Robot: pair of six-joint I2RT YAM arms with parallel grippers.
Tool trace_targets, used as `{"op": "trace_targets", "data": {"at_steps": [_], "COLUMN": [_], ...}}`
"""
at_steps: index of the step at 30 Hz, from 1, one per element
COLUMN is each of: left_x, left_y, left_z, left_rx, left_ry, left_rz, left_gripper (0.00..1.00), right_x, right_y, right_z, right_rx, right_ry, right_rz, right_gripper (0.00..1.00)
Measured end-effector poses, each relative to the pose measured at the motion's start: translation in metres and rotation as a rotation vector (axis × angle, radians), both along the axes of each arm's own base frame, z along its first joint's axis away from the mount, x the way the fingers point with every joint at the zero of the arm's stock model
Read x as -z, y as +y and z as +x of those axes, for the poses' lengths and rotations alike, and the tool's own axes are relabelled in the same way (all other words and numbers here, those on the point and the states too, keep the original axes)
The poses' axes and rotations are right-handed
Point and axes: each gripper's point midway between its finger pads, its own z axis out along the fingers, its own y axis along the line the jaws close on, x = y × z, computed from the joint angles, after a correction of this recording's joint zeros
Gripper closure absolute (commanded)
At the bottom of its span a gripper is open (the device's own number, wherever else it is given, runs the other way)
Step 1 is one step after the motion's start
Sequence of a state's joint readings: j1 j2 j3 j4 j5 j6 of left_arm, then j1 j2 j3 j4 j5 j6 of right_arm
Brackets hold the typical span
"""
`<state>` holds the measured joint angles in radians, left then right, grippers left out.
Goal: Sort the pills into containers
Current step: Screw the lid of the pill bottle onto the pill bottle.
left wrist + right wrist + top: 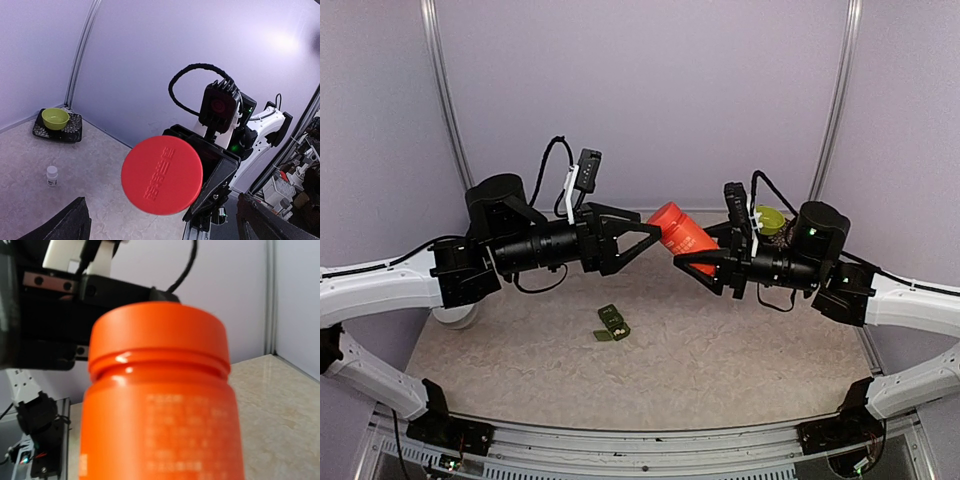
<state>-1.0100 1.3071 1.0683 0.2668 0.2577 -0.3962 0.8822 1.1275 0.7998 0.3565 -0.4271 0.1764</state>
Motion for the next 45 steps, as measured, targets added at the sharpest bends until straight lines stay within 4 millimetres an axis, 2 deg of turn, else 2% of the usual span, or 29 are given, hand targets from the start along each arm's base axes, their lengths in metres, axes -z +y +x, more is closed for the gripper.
{"op": "trace_targets", "data": {"at_steps": [4, 12, 19, 24, 26, 29, 35, 37, 40, 45], "left_x": [0.003, 0.008, 0.017, 0.041, 0.044, 0.039, 0.015, 0.014, 0.018, 0.016], "left_y": [0.016, 0.029, 0.028, 0.029, 0.028, 0.029, 0.038, 0.038, 0.033, 0.013], "left_z": [0.012, 0.030, 0.037, 0.036, 0.035, 0.038, 0.042, 0.041, 0.037, 0.031], "left_rx": [-0.009, -0.025, -0.033, -0.053, -0.067, -0.093, -0.147, -0.151, -0.148, -0.123], "left_ry": [0.003, 0.024, 0.098, 0.171, 0.181, 0.187, 0.173, 0.174, 0.188, 0.196], "left_rz": [0.001, 0.012, 0.002, 0.003, 0.011, 0.024, 0.002, -0.001, 0.009, 0.023], "left_gripper": [0.01, 0.01, 0.01, 0.01, 0.01, 0.01, 0.01, 0.01, 0.01, 0.01], "right_x": [-0.001, 0.001, 0.005, 0.010, 0.011, 0.013, 0.005, 0.005, 0.005, 0.006], "right_y": [-0.006, -0.015, -0.017, -0.006, -0.004, -0.003, -0.001, 0.000, 0.001, 0.002], "right_z": [0.005, 0.012, 0.014, 0.019, 0.019, 0.018, 0.013, 0.010, 0.007, 0.006], "right_rx": [0.048, 0.116, 0.136, 0.116, 0.109, 0.102, 0.067, 0.052, 0.037, 0.032], "right_ry": [0.004, 0.020, 0.010, 0.003, 0.002, 0.000, -0.013, -0.015, -0.015, -0.012], "right_rz": [0.016, 0.028, 0.017, -0.038, -0.049, -0.056, -0.041, -0.039, -0.039, -0.044], "right_gripper": [1.00, 1.00, 1.00, 1.00, 1.00, 1.00, 1.00, 1.00, 1.00, 1.00]}}
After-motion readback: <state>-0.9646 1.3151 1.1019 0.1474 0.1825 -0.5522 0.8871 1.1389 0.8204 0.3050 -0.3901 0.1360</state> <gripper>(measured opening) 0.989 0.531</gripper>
